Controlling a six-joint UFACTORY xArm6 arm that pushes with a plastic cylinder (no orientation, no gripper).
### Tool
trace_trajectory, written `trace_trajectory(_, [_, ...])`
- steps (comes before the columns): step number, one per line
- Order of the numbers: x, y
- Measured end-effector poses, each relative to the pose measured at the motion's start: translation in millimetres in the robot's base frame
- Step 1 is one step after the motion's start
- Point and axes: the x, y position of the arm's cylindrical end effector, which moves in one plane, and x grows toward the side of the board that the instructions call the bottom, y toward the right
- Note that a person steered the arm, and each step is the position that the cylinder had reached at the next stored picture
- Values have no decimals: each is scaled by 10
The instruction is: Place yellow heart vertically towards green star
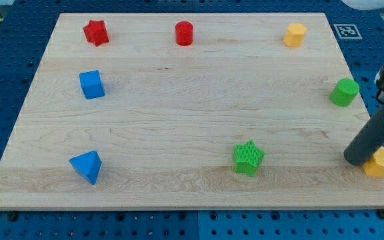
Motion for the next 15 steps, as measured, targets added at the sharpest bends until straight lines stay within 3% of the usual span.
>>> trace_trajectory(2, [-241, -282])
trace_trajectory(4, [-679, 336])
trace_trajectory(5, [-417, 1009])
trace_trajectory(9, [-94, 1041])
trace_trajectory(11, [126, 798])
trace_trajectory(13, [66, -284])
trace_trajectory(14, [65, -205])
trace_trajectory(15, [442, -110])
